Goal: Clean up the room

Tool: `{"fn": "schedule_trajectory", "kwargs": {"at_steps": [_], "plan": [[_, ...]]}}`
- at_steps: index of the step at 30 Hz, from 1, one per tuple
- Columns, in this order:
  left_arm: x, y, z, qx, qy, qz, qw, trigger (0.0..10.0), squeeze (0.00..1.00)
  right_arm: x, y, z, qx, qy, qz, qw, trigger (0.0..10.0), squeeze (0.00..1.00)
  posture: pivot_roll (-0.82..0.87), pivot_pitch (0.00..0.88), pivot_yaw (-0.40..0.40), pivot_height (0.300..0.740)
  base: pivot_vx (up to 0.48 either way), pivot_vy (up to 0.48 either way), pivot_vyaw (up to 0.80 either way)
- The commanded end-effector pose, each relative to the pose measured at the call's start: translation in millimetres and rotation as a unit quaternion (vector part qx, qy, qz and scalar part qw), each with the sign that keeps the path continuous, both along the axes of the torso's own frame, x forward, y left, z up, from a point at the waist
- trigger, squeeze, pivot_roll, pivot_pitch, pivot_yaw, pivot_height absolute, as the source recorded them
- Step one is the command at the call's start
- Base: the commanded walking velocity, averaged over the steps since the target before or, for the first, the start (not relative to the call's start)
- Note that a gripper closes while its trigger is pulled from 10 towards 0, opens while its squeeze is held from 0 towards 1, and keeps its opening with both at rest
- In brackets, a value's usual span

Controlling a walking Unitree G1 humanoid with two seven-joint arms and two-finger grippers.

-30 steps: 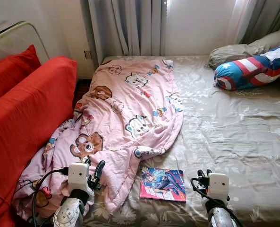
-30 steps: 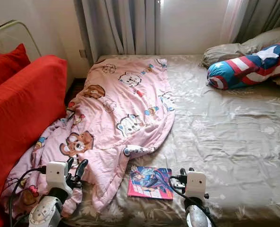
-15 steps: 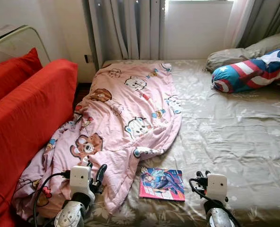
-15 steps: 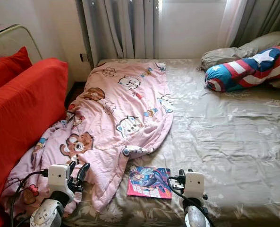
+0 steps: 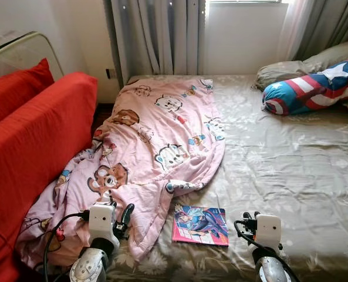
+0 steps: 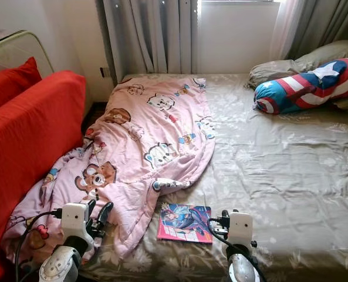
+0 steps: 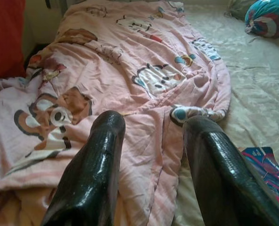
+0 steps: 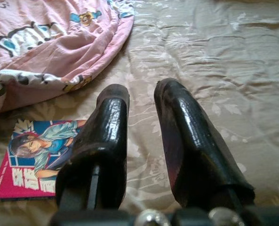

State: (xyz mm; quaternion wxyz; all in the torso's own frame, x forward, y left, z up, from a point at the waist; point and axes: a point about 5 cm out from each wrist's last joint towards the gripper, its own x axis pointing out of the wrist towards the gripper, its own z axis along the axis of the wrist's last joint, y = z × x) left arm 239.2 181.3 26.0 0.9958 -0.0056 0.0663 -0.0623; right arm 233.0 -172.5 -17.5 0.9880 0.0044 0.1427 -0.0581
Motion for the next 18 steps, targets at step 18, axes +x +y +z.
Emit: {"fn": "schedule_trajectory", "kwargs": {"at_steps": [18], "plan": [[-1.2, -0.1, 0.6, 0.007, 0.005, 0.000, 1.000, 10.0, 0.00, 0.1, 2.3, -0.8, 0.010, 0.003, 0.001, 1.000, 10.0, 0.00, -0.02, 0.010, -0.009, 0.665, 0.000, 0.000, 0.00]]}}
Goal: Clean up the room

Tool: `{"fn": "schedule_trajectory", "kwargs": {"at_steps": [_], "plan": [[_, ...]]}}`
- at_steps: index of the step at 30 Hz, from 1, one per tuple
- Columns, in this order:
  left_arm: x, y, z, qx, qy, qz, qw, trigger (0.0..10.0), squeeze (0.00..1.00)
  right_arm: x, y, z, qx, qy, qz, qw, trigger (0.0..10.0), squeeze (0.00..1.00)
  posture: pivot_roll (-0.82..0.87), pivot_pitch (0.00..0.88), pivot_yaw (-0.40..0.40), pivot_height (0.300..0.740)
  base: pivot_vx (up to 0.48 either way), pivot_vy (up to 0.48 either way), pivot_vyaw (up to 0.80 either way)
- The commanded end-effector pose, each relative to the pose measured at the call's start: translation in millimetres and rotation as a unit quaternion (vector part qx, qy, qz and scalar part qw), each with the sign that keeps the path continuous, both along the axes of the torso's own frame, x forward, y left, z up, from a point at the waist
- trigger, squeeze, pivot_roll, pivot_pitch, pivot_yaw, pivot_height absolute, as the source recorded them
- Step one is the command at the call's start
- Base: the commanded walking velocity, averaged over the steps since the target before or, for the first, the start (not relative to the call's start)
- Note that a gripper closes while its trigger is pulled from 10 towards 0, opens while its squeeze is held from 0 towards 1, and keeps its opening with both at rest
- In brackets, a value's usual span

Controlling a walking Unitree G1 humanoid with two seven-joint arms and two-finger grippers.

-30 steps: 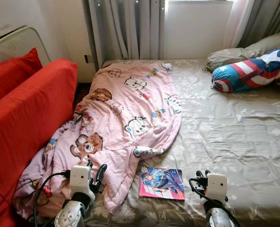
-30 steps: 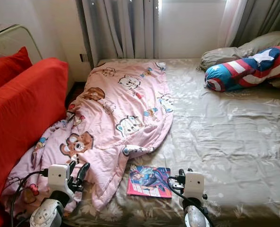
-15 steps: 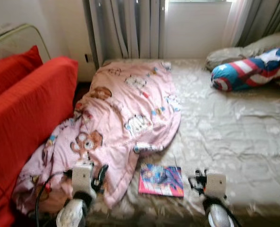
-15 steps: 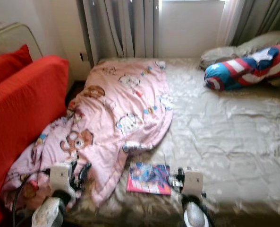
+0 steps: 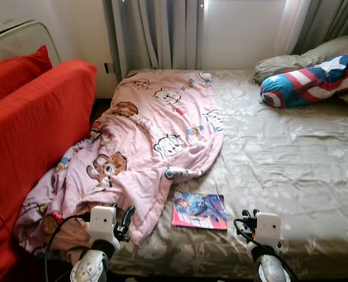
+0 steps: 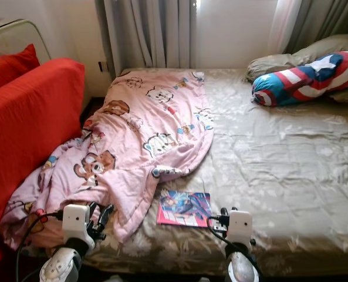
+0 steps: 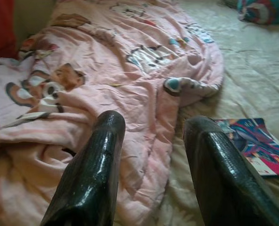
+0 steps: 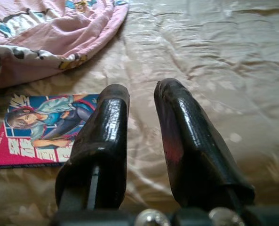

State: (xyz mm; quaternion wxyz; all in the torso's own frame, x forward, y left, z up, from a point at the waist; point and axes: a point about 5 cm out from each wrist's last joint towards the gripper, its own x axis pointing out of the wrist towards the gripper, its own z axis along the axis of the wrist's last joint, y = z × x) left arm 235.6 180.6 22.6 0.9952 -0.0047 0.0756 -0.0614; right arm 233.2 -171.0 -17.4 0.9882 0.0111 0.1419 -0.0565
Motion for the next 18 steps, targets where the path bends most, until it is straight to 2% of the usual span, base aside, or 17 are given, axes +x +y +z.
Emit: {"fn": "schedule_trajectory", "kwargs": {"at_steps": [1, 13, 14, 18], "plan": [[2.2, 0.7, 4.0, 0.005, -0.003, 0.000, 1.000, 10.0, 0.00, 0.1, 1.5, -1.2, 0.004, 0.005, 0.002, 1.000, 10.0, 0.00, -0.02, 0.011, -0.010, 0.665, 0.000, 0.000, 0.00], [0.6, -2.1, 3.2, 0.001, -0.003, -0.001, 1.000, 10.0, 0.00, 0.3, 3.1, -3.8, 0.002, 0.021, 0.005, 1.000, 10.0, 0.00, -0.02, 0.008, -0.011, 0.665, 0.000, 0.000, 0.00], [0.6, -2.6, 3.1, 0.000, -0.002, -0.002, 1.000, 10.0, 0.00, 0.5, 3.3, -3.8, 0.001, 0.022, 0.008, 1.000, 10.0, 0.00, -0.02, 0.007, -0.011, 0.655, 0.000, 0.000, 0.00], [1.4, -2.9, 3.1, -0.001, -0.002, -0.002, 1.000, 10.0, 0.00, 0.9, 4.5, -1.4, 0.006, 0.007, 0.011, 1.000, 10.0, 0.00, -0.02, 0.007, -0.011, 0.651, 0.000, 0.000, 0.00]]}}
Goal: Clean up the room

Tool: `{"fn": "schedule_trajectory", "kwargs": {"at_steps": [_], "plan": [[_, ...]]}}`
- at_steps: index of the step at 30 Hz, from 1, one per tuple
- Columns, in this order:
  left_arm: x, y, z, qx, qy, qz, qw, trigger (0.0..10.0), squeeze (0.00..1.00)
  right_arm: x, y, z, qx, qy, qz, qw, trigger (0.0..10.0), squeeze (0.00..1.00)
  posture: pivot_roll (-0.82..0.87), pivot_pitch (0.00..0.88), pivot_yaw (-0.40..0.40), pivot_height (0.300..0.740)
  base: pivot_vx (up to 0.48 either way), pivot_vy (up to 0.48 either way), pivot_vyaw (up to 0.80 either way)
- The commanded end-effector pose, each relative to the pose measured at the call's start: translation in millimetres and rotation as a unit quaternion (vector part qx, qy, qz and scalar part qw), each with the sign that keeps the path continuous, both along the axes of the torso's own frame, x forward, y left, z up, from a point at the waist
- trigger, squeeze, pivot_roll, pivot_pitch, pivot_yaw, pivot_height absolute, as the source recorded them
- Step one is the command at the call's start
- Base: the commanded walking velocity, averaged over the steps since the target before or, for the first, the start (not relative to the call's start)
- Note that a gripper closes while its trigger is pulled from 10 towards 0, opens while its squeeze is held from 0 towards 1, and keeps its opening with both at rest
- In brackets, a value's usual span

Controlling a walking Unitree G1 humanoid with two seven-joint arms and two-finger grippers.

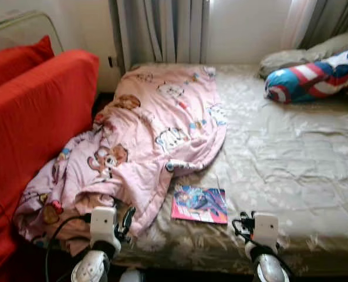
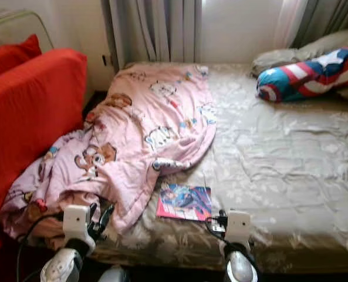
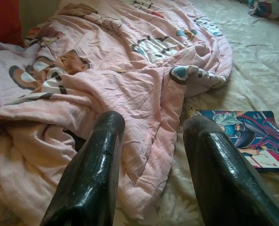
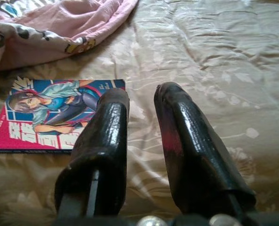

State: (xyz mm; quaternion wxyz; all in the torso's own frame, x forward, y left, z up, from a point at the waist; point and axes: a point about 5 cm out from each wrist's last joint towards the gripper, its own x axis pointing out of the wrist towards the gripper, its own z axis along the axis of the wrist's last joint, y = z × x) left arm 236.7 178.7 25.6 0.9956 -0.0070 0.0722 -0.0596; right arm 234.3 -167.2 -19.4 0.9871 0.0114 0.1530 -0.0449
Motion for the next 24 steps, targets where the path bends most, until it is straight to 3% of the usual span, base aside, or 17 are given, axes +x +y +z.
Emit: {"fn": "schedule_trajectory", "kwargs": {"at_steps": [1, 12, 24], "plan": [[0.3, -1.1, 0.1, 0.002, 0.002, -0.004, 1.000, 10.0, 0.00, -0.2, 0.7, 0.6, 0.003, -0.004, 0.000, 1.000, 10.0, 0.00, -0.02, 0.007, -0.011, 0.651, 0.000, 0.000, 0.00], [0.6, 0.2, -2.7, 0.001, 0.006, -0.004, 1.000, 10.0, 0.00, 1.3, 4.2, -2.6, -0.006, 0.016, 0.006, 1.000, 10.0, 0.00, -0.03, 0.000, -0.009, 0.651, 0.000, 0.000, 0.00], [0.5, 1.5, -5.5, 0.000, 0.009, -0.004, 1.000, 10.0, 0.00, 0.8, 4.8, -0.5, 0.001, 0.003, 0.009, 1.000, 10.0, 0.00, -0.02, 0.008, -0.010, 0.641, 0.000, 0.000, 0.00]]}}
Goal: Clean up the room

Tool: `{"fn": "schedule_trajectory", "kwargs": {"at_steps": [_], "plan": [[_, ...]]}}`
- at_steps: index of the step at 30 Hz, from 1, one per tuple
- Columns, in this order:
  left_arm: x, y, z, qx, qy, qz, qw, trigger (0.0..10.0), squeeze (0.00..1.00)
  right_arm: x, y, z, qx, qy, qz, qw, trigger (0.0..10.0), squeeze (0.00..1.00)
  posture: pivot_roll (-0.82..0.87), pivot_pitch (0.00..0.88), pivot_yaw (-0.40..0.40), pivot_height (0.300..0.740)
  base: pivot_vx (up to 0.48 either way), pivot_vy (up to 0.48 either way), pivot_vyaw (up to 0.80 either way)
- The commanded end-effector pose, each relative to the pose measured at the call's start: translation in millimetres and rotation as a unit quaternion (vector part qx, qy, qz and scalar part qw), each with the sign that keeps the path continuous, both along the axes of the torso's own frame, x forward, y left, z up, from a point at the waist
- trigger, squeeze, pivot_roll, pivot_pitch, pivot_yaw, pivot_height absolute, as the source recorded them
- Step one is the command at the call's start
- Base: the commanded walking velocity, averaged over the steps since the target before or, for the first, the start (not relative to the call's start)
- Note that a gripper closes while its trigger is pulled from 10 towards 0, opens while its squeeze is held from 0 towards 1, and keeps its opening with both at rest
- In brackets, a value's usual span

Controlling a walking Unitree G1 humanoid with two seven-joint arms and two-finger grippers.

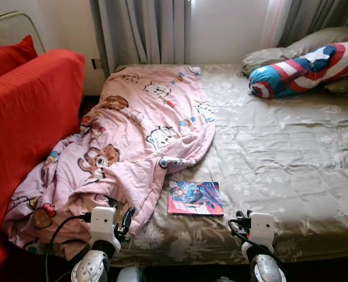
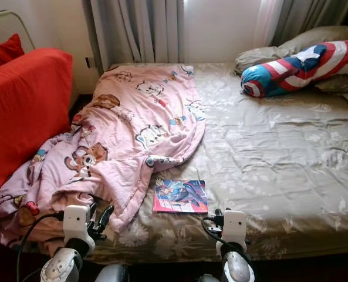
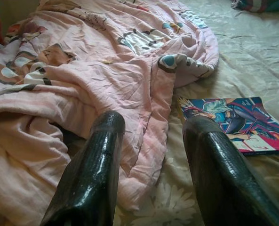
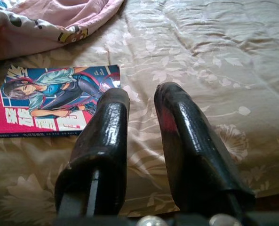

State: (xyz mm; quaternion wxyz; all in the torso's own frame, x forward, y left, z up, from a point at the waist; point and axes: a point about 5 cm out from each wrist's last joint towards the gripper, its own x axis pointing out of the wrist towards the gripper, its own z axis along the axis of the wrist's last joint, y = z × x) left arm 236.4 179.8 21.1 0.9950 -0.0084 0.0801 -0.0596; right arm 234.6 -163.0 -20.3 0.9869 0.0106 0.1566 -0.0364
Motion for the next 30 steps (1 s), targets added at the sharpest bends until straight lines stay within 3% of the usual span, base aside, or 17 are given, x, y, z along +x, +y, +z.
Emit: {"fn": "schedule_trajectory", "kwargs": {"at_steps": [1, 26, 30], "plan": [[0.9, 0.4, -1, 0.000, 0.002, -0.004, 1.000, 10.0, 0.00, 0.4, 0.5, 0, 0.001, -0.001, 0.001, 1.000, 10.0, 0.00, -0.02, 0.008, -0.010, 0.641, 0.000, 0.000, 0.00], [-1.0, 0.8, -11, -0.001, 0.016, -0.011, 1.000, 10.0, 0.00, -0.8, 4.6, -3, -0.003, 0.008, 0.024, 1.000, 10.0, 0.00, -0.02, 0.014, -0.011, 0.641, 0.029, 0.000, 0.00], [-1.5, 2.0, -15, 0.000, 0.021, -0.010, 1.000, 10.0, 0.00, -1.1, 7.3, -4, -0.003, 0.009, 0.030, 1.000, 10.0, 0.00, -0.02, 0.015, -0.010, 0.641, 0.245, 0.000, 0.65]]}}
